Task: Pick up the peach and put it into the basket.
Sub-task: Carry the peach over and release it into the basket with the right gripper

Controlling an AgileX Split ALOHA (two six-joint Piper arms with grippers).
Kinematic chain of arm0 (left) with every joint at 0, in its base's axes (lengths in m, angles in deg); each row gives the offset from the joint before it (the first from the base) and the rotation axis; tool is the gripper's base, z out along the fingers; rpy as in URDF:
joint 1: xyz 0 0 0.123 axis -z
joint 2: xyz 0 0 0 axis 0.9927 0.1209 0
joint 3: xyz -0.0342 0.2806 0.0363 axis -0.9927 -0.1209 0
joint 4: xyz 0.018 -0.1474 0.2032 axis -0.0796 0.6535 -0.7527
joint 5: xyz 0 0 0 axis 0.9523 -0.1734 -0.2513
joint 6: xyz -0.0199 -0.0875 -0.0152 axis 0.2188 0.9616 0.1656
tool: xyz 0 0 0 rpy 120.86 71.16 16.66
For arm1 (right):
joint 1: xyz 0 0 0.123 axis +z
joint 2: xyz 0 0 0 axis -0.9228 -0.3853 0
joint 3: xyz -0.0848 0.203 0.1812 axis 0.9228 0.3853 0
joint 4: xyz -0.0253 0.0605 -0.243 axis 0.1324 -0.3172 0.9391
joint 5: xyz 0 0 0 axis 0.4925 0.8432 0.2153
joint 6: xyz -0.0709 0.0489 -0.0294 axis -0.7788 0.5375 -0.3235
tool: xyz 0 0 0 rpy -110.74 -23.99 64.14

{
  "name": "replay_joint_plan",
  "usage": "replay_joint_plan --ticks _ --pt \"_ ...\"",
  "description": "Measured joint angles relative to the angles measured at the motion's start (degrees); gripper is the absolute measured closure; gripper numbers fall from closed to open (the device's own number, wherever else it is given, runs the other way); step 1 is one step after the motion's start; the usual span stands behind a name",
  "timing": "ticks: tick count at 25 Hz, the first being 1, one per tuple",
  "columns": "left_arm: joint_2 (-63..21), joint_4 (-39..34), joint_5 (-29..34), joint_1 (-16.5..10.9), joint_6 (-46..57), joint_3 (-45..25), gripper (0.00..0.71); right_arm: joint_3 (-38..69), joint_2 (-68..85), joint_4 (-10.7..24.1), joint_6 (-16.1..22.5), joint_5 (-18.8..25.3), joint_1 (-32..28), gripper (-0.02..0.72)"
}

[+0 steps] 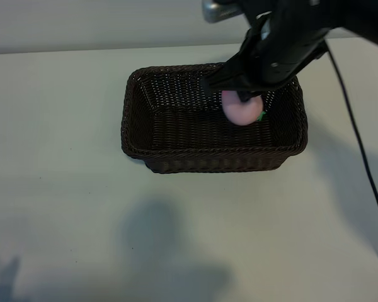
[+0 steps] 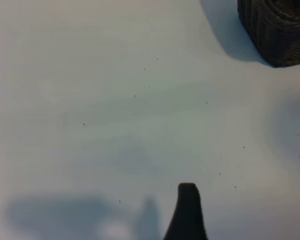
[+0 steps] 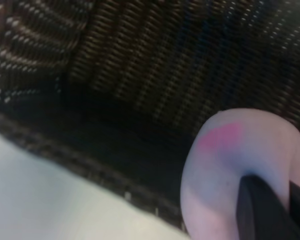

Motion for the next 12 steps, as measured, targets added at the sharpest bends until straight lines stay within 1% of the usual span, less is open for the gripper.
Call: replay_joint_plan --ticks 6,12 --pt "0.0 0.0 0.0 0.0 0.0 0.0 0.114 -1.7 -8.4 0.0 -1.2 -3.3 0.0 0.659" --pt "0.0 0.0 0.0 0.0 0.0 0.0 0.114 -1.7 -11.8 0.0 -1.7 -4.0 0.0 0.649"
